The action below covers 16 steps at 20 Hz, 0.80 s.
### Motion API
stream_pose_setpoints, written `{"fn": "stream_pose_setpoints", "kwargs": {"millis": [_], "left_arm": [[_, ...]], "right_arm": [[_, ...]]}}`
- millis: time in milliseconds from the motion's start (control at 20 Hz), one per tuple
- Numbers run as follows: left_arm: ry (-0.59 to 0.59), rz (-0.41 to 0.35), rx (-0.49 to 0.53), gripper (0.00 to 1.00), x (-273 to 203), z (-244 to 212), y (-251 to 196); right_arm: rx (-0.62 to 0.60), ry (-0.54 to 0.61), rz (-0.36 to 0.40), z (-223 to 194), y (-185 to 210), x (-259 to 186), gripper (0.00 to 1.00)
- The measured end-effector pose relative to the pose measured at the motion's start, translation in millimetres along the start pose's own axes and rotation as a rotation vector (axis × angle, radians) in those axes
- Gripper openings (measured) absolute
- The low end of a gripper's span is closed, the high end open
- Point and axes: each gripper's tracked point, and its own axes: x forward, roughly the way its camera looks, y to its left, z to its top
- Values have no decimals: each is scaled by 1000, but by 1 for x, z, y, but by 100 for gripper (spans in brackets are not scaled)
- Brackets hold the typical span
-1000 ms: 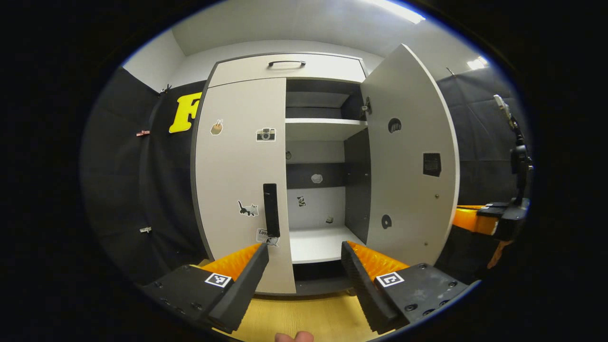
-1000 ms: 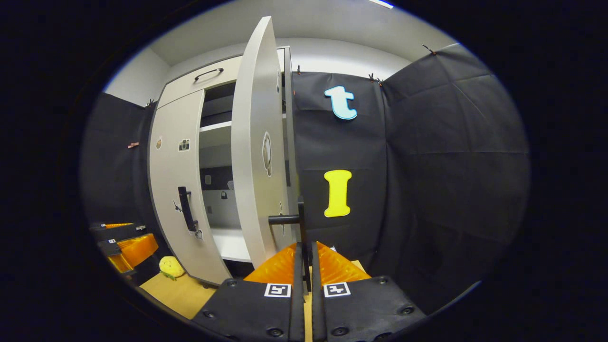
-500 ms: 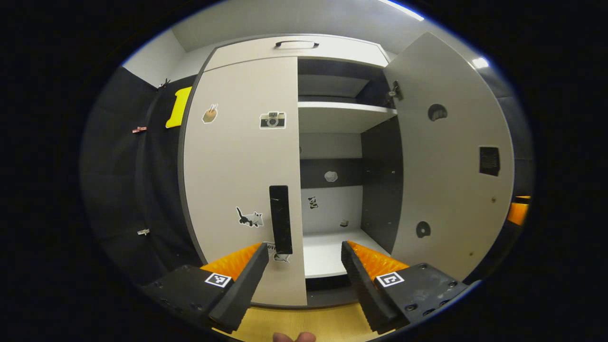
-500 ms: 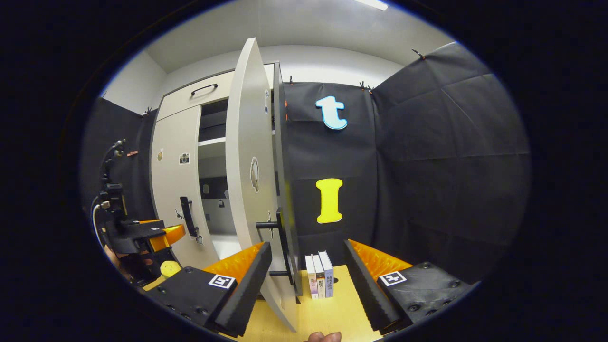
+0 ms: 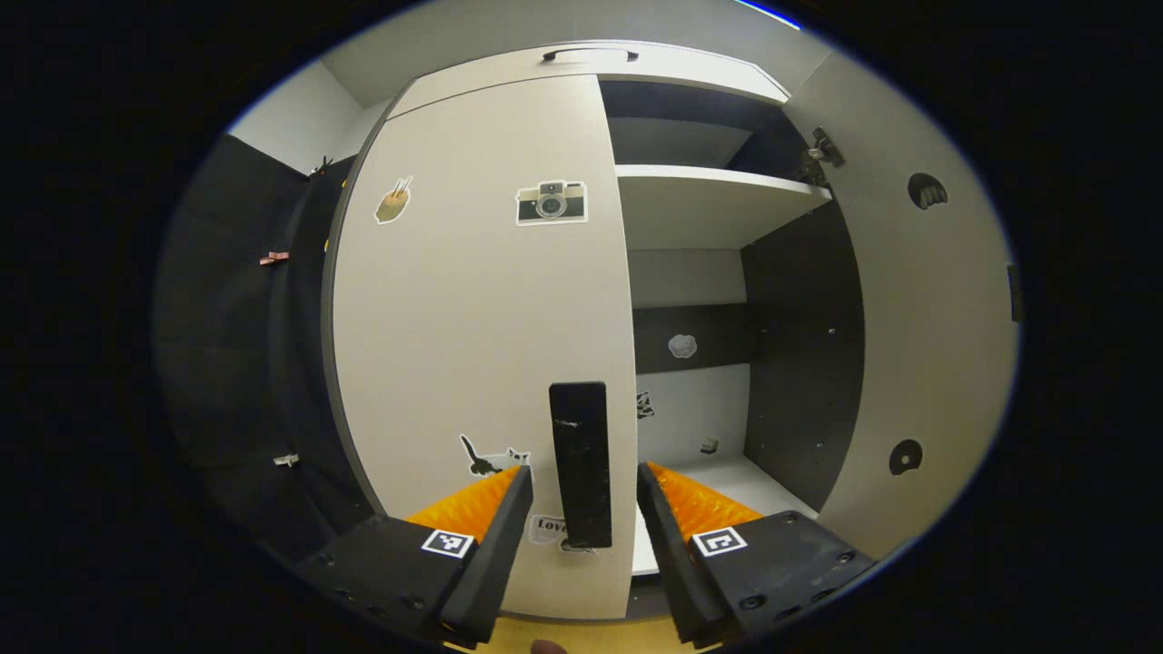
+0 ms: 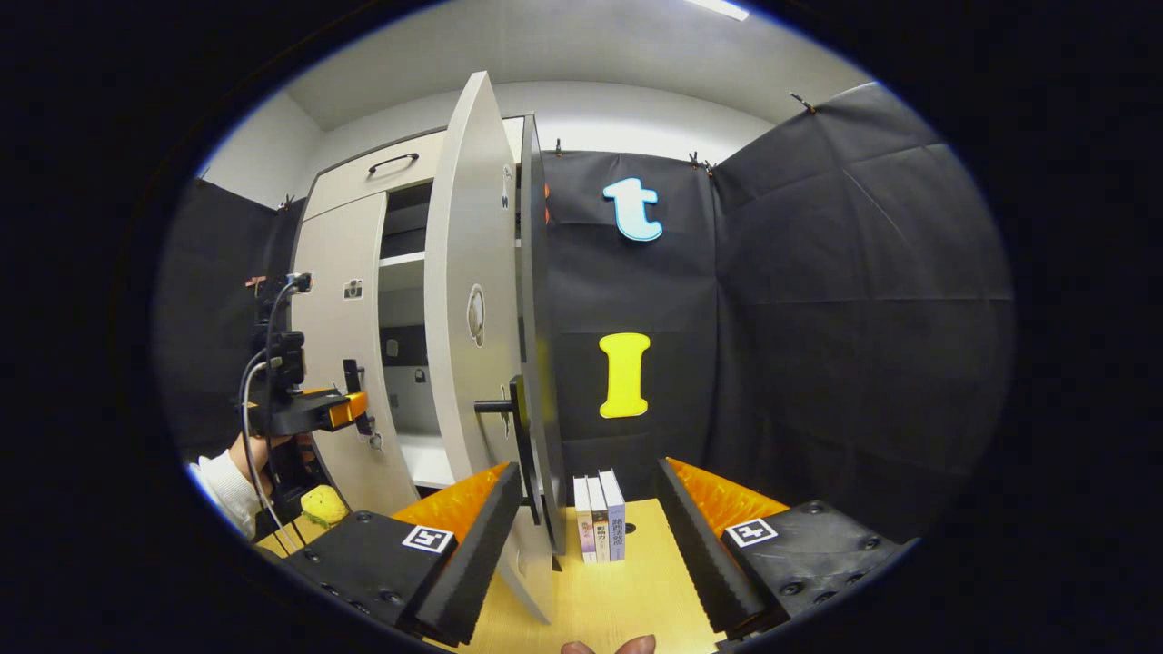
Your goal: Open the right door of the double-door shoe cabinet with the right hand, and open the left door with the left hand.
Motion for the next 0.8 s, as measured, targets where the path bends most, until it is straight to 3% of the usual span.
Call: {"fn": "stream_pose_setpoints", "kwargs": {"millis": [350,400,650,800], "left_arm": [[20,-44,-32,49,32,-11,-6],[15,-37,-33,37,31,-12,-5],[32,-37,-69,36,32,-19,-6],[41,-63,-67,24,29,-19,-6]], "right_arm": [[-25,-26,4,8,0,-5,93],[-26,-28,0,8,0,-6,93],[-25,-24,-4,10,6,-10,93],[-27,-32,4,13,16,-16,93]]}}
